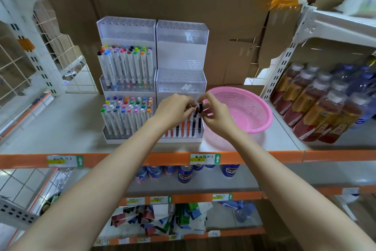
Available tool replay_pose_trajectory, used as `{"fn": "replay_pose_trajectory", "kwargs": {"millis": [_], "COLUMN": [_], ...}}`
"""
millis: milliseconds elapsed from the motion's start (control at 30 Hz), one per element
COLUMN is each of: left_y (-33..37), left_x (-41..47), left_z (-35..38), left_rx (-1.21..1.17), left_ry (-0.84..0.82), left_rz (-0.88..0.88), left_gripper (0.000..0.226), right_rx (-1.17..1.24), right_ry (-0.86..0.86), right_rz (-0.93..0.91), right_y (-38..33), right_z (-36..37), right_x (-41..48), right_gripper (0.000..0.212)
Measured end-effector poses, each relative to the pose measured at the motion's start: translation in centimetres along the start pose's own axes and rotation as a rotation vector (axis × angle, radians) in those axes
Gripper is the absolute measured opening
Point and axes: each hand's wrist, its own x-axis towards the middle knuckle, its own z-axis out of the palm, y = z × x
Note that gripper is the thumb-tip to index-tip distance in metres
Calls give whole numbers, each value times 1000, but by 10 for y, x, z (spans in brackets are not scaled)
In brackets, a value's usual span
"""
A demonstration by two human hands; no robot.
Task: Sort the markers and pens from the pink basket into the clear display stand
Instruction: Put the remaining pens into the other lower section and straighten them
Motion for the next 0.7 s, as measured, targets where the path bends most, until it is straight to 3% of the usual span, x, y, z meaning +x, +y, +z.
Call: {"fn": "replay_pose_trajectory", "kwargs": {"millis": [700], "left_y": [4], "left_x": [-7], "left_z": [1], "left_rx": [5], "left_ry": [45], "left_rz": [-2], "left_gripper": [22], "right_rx": [-58], "right_ry": [-45], "right_rz": [64], "right_y": [0], "right_z": [0], "right_x": [-7], "right_gripper": [24]}}
